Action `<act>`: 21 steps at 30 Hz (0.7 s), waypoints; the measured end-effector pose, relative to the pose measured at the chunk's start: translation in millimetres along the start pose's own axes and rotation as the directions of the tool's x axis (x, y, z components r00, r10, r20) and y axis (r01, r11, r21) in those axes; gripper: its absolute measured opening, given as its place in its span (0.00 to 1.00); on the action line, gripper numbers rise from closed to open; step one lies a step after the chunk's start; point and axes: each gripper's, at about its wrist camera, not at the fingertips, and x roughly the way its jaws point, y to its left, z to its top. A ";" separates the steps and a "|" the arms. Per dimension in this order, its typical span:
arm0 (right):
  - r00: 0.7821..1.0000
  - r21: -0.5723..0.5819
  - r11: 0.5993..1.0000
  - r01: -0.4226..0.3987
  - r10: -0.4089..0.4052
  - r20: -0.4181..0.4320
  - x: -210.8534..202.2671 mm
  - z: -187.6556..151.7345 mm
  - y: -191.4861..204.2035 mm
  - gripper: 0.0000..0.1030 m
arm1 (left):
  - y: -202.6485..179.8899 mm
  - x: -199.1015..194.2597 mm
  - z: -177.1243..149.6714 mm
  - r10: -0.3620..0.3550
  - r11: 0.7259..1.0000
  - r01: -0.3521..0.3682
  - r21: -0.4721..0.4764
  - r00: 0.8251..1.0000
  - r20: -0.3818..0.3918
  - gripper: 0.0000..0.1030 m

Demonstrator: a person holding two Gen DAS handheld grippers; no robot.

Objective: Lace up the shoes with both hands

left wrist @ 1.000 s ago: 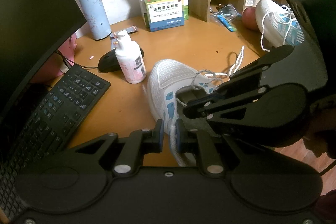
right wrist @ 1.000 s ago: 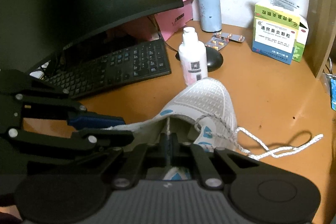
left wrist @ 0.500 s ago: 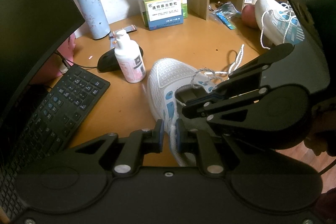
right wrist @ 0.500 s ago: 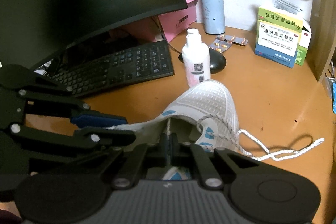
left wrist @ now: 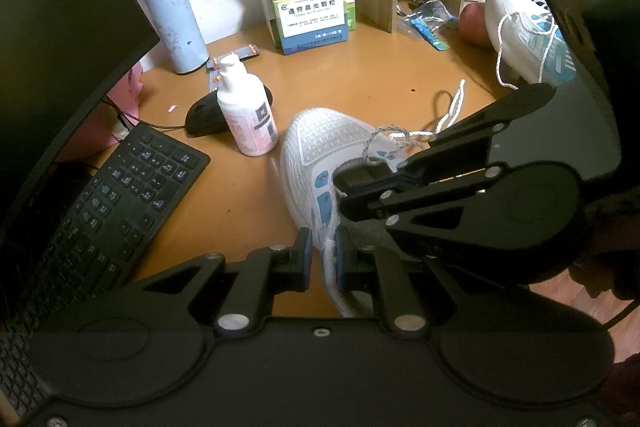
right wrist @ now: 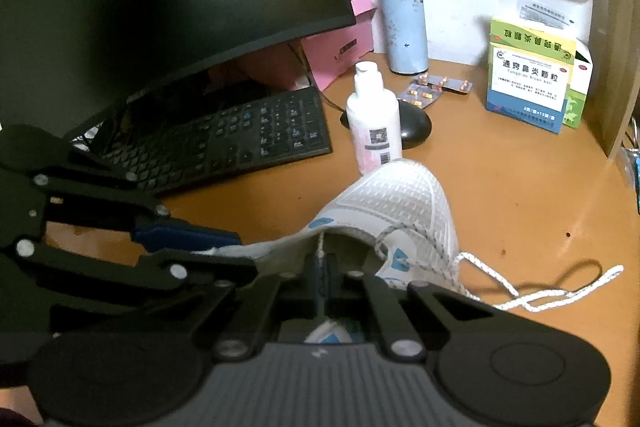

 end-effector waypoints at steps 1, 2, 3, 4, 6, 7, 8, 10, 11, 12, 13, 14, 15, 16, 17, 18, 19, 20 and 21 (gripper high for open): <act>1.000 0.004 1.000 -0.001 0.001 0.000 0.6 0.0 -0.4 0.03 | 0.1 -0.2 0.1 -0.002 1.000 0.002 0.000 1.000 0.000 0.10; 1.000 0.006 1.000 0.000 0.000 0.001 1.4 0.1 -0.7 0.03 | 0.3 -0.4 0.3 -0.005 1.000 0.005 0.001 1.000 0.001 0.10; 1.000 0.009 1.000 0.004 -0.004 0.003 2.4 0.3 -0.9 0.03 | 0.4 -0.6 0.4 -0.007 1.000 0.007 0.001 1.000 0.001 0.10; 1.000 0.009 1.000 0.006 -0.006 0.006 2.8 0.3 -1.0 0.03 | 0.6 -0.8 0.6 -0.010 1.000 0.010 0.001 1.000 0.002 0.10; 1.000 0.007 1.000 0.011 -0.011 0.024 3.1 1.8 -1.7 0.03 | 0.8 -1.2 0.9 -0.014 1.000 0.014 0.002 1.000 0.003 0.12; 0.999 0.009 1.000 0.013 -0.013 0.039 2.0 3.3 -2.0 0.03 | 1.0 -1.4 1.0 -0.017 1.000 0.017 0.002 1.000 0.003 0.16; 0.999 0.011 1.000 0.014 -0.014 0.050 0.8 4.2 -2.2 0.03 | 1.1 -1.6 1.1 -0.019 1.000 0.019 0.003 1.000 0.004 0.17; 0.999 0.005 1.000 0.001 -0.001 0.050 -0.4 5.9 -2.4 0.03 | -0.7 -3.8 0.8 -0.018 1.000 0.018 0.004 1.000 0.002 0.19; 0.999 0.000 1.000 0.000 0.000 0.049 -0.6 5.8 -2.4 0.03 | -0.6 -5.6 1.1 -0.021 1.000 0.021 0.006 1.000 0.000 0.19; 0.999 -0.002 1.000 -0.004 0.004 0.048 -0.6 5.7 -2.9 0.03 | -0.2 -8.5 1.7 -0.024 1.000 0.024 0.006 1.000 0.001 0.19; 0.999 -0.003 1.000 -0.010 0.010 0.047 -0.4 5.4 -3.6 0.03 | 0.9 -12.2 2.4 -0.031 1.000 0.031 0.003 0.999 0.007 0.19; 0.999 -0.006 1.000 -0.011 0.011 0.047 -0.4 5.5 -3.6 0.03 | 2.6 -15.7 3.6 -0.037 0.999 0.037 -0.003 0.999 0.012 0.19; 0.999 -0.019 1.000 -0.007 0.008 0.050 -0.5 5.7 -2.5 0.03 | 4.3 -19.1 4.8 -0.041 0.999 0.042 -0.010 0.999 0.018 0.19; 0.999 -0.026 1.000 -0.006 0.007 0.051 -0.4 5.7 -1.5 0.03 | 5.9 -21.2 6.1 -0.042 0.999 0.043 -0.014 0.999 0.024 0.19; 0.999 -0.026 1.000 -0.008 0.010 0.051 -0.1 5.8 -1.3 0.03 | 7.8 -22.3 7.4 -0.046 0.999 0.047 -0.023 0.998 0.031 0.19; 0.998 -0.022 1.000 -0.013 0.014 0.054 0.0 5.9 -2.0 0.03 | 9.5 -23.4 9.2 -0.046 0.998 0.048 -0.032 0.998 0.043 0.19; 0.998 -0.019 1.000 -0.015 0.016 0.056 0.0 5.8 -2.4 0.03 | 11.2 -24.6 11.0 -0.046 0.998 0.049 -0.041 0.997 0.054 0.19; 0.998 -0.020 1.000 -0.015 0.016 0.057 -0.1 5.6 -2.5 0.03 | 12.9 -25.8 12.9 -0.046 0.998 0.050 -0.050 0.997 0.066 0.19; 0.998 -0.023 1.000 -0.014 0.015 0.060 -0.9 5.6 -2.8 0.03 | 14.5 -26.6 14.6 -0.047 0.997 0.051 -0.060 0.996 0.076 0.19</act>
